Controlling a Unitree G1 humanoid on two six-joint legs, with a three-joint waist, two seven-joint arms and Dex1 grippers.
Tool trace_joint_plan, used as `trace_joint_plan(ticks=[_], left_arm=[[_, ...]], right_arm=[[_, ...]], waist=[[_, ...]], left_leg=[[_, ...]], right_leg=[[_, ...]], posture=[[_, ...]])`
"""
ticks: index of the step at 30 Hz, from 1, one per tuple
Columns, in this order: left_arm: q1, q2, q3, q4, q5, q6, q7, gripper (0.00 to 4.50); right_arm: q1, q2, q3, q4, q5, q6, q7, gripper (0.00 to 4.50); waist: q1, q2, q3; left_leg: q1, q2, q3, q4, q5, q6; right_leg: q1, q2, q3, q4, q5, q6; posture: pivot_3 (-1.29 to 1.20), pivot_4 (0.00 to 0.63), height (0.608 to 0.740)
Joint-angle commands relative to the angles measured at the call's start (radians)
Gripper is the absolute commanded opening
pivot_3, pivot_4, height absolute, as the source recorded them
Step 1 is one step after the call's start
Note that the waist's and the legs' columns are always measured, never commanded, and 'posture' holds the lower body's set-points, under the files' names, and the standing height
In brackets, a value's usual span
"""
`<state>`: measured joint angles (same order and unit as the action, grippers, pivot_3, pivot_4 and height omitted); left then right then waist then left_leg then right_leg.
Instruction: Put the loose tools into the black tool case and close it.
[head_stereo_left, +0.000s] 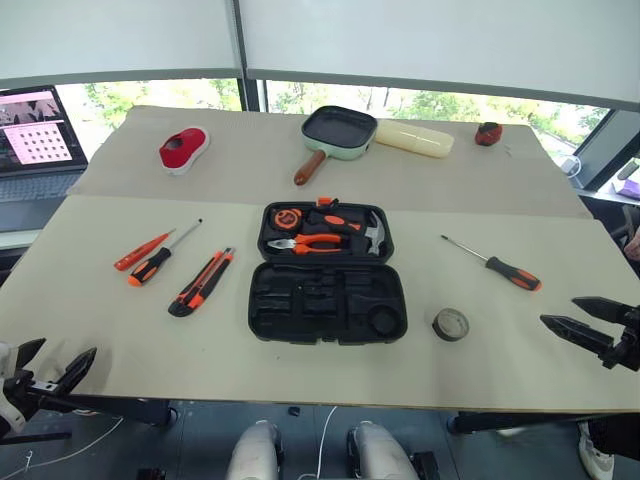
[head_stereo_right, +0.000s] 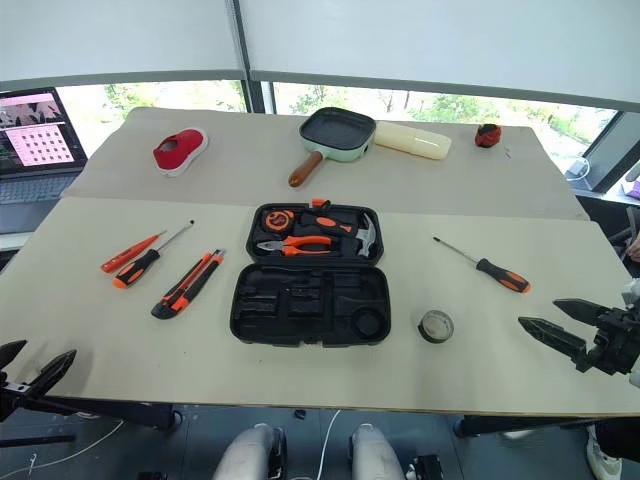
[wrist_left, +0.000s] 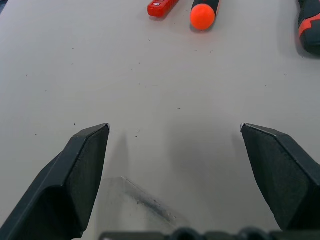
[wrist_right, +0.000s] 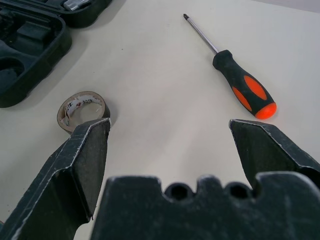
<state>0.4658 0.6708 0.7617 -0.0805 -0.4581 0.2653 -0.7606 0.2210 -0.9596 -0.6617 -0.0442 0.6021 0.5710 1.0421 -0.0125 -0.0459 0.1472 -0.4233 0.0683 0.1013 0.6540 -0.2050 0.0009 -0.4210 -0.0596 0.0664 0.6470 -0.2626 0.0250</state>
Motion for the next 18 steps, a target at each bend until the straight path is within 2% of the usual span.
trace_joint_plan(ticks=[1,6,9,13,18], left_arm=[[-0.012,0.011,0.004,-0.017,0.003,-0.008,0.006,4.5],[-0.086,0.038,-0.037,-0.041,-0.02,0.077,0.03,4.5],[-0.19,0.087,-0.057,-0.071,-0.072,0.186,0.047,4.5],[-0.365,0.198,-0.204,-0.041,-0.026,0.293,0.052,4.5],[-0.59,0.259,-0.375,0.099,0.045,0.346,0.055,4.5]], right_arm=[[0.002,0.004,-0.031,-0.042,0.005,0.011,-0.023,4.42],[0.015,0.01,-0.065,-0.054,-0.016,-0.024,-0.044,4.42],[0.022,0.012,-0.088,-0.136,0.038,-0.01,-0.003,4.42],[-0.027,0.003,-0.007,-0.251,0.119,0.011,0.071,4.42],[-0.118,-0.017,0.094,-0.462,0.222,0.075,0.04,4.42]], waist=[[0.0,0.0,0.0],[0.004,0.0,0.0],[0.005,0.0,0.0],[0.001,0.0,0.0],[-0.007,0.001,0.0]], left_leg=[[0.0,0.0,0.0,0.0,0.0,0.0],[0.0,0.0,0.0,0.0,0.0,0.0],[0.0,0.0,-0.001,0.0,0.0,0.0],[0.0,0.0,-0.001,0.0,0.0,0.0],[0.0,-0.001,-0.002,-0.001,0.0,0.0]], right_leg=[[0.0,0.0,0.0,0.0,0.0,0.0],[0.0,0.0,0.0,0.0,0.0,0.0],[0.0,0.0,0.0,0.0,0.002,0.004],[0.001,0.001,0.0,0.001,0.003,0.005],[0.001,0.002,0.0,0.001,0.003,0.006]], posture=[[0.0,0.15,0.74],[0.0,0.15,0.74],[0.0,0.15,0.74],[0.0,0.15,0.74],[0.0,0.15,0.74]])
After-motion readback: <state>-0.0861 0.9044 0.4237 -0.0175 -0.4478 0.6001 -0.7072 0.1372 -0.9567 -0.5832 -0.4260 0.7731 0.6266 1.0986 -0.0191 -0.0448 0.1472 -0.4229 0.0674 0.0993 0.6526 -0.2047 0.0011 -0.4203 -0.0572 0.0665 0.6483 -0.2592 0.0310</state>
